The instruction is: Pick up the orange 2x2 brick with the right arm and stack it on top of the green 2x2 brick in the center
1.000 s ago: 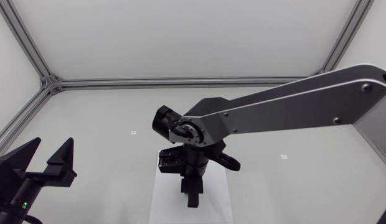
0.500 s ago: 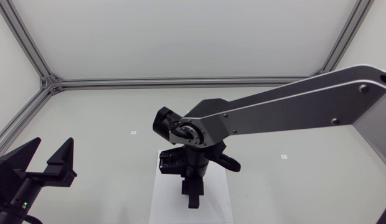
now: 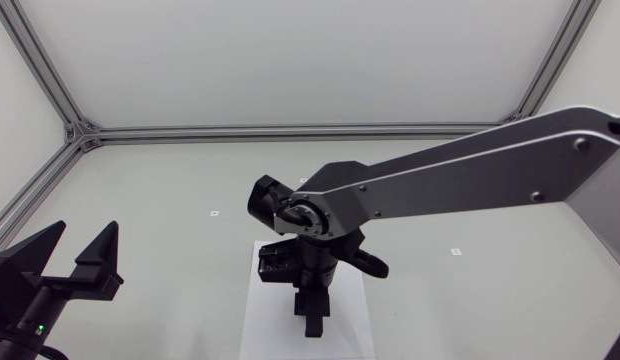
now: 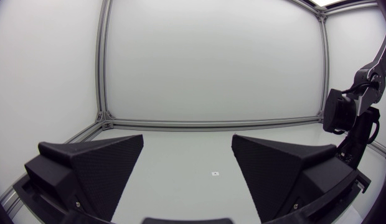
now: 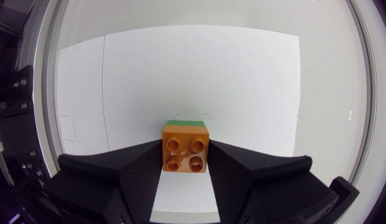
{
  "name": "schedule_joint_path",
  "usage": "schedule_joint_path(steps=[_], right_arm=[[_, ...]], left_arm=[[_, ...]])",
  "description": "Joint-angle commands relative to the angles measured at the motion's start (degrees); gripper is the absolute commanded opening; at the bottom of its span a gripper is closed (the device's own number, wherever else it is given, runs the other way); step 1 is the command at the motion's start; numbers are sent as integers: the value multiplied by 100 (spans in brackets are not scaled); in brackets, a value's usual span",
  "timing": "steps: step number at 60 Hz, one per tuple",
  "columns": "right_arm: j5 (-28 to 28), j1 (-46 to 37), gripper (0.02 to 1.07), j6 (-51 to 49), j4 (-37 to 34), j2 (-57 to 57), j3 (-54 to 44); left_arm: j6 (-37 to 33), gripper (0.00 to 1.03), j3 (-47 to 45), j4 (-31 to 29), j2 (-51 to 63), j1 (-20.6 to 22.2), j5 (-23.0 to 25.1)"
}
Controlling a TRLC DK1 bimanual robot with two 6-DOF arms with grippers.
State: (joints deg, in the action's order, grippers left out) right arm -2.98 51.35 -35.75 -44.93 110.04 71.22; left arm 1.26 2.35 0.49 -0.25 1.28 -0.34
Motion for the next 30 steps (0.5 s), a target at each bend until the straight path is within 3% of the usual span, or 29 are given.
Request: schedule_joint_path(steps=[1, 5, 30], right_arm=[[-18, -38, 44, 85, -42, 70, -91], [-27, -38, 38, 85, -42, 79, -73], [-53, -2, 38, 147, -25, 62, 50]], left_arm=[[-73, 99, -235, -84, -45, -14, 25], [-73, 99, -235, -84, -45, -14, 25], [-73, 99, -235, -84, -45, -14, 25]])
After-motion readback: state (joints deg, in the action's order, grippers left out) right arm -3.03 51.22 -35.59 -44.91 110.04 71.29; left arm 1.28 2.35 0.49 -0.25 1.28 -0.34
